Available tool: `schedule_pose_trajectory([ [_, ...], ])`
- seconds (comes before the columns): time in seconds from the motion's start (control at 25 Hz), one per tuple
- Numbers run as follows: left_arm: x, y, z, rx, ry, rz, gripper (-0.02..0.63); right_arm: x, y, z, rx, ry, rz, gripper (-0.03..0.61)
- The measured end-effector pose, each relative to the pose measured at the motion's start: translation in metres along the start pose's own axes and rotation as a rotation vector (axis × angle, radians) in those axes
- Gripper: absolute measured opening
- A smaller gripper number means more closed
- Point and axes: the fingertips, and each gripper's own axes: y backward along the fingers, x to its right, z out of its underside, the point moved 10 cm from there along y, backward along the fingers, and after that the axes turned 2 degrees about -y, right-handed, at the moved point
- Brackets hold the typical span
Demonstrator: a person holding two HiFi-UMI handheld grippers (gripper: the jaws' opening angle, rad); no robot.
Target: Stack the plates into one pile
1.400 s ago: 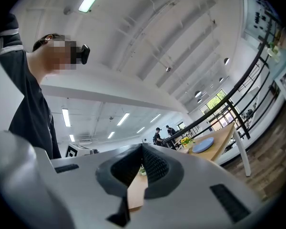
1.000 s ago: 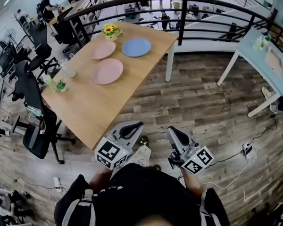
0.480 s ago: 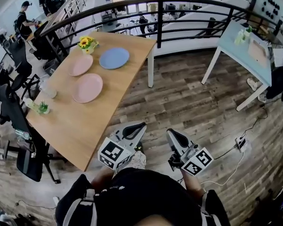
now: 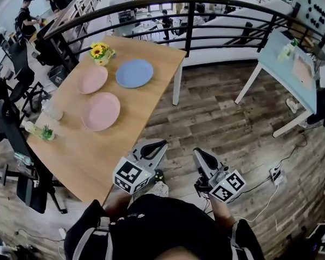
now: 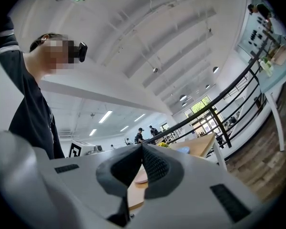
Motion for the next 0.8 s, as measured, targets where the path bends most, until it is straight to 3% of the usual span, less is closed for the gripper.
schedule_pose_trajectory([
  [0.8, -0.13, -0.005, 0.013, 0.025, 0.055, -0.061, 0.021, 0.041, -0.13, -0.012, -0.062, 0.026, -0.028, 0.0],
])
